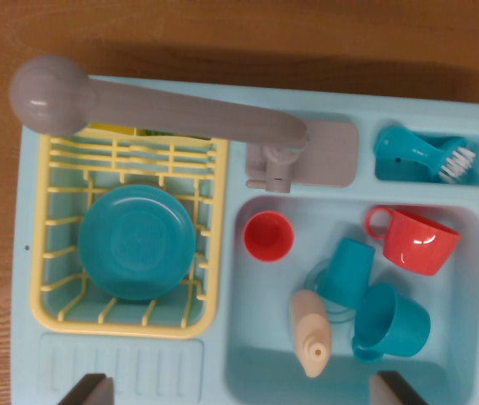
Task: Pick detergent from the sink
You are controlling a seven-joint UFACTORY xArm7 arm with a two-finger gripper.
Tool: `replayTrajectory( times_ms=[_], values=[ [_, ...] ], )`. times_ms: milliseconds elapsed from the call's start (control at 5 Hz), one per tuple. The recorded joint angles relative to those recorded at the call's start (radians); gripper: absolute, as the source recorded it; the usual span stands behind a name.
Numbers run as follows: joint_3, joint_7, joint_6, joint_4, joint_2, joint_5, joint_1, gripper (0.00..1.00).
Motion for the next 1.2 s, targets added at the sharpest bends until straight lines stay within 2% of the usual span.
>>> replayTrajectory(
  times_ms=[600, 800, 1000, 1200],
  values=[
    [-0.001, -0.003, -0.011, -0.010, 0.002, -0.0001, -0.0014, 0.00],
    [-0.003, -0.008, -0.028, -0.027, 0.004, -0.0004, -0.0036, 0.00],
    [-0.003, -0.008, -0.028, -0.027, 0.004, -0.0004, -0.0036, 0.00],
    [-0.006, -0.015, -0.052, -0.050, 0.008, -0.0007, -0.0067, 0.00]
  ],
)
